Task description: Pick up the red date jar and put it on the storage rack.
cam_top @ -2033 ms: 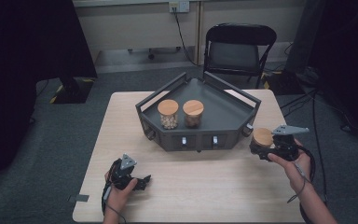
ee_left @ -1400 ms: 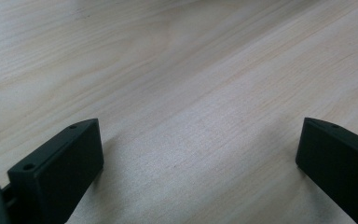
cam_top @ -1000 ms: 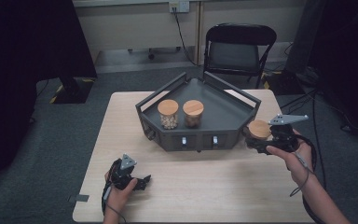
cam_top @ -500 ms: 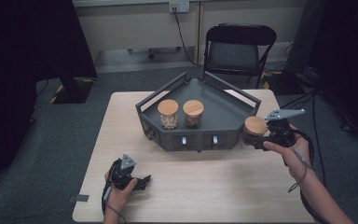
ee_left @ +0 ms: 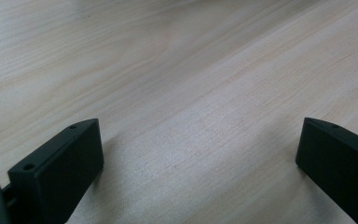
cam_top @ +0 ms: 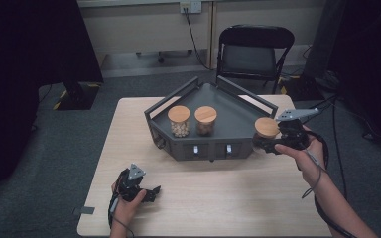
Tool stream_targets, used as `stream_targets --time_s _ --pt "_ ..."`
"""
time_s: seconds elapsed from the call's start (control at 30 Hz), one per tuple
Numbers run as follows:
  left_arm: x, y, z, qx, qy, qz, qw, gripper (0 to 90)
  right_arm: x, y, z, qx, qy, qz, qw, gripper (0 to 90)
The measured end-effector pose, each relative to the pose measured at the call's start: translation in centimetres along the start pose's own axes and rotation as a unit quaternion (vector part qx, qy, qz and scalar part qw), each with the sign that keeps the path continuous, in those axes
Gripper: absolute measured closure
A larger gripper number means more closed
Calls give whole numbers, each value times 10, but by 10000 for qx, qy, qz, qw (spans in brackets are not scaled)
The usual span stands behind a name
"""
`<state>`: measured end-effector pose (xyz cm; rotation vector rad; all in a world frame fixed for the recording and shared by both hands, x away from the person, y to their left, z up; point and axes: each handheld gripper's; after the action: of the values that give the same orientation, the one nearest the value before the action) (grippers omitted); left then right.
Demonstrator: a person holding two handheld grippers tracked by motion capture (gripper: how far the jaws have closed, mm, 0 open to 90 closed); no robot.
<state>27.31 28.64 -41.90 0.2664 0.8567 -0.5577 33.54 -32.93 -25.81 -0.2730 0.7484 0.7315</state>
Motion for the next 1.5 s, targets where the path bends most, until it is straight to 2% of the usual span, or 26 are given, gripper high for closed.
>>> stream_targets --time_s 0.4,1.5 --pt "0 0 0 1 1 -2 10000 2 3 -2 16 46 -30 -45 10000 258" --pt "0 0 0 29 8 6 10000 2 30 -2 51 111 -81 -200 9997 258"
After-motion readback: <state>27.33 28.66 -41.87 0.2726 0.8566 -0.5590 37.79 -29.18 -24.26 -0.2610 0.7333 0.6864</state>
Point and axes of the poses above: each handheld gripper's, and its own axes: x roughly forward along the jaws, z roughly out of its top, y roughly to its left, and after that the axes turned 8 degrees about y, right-handed
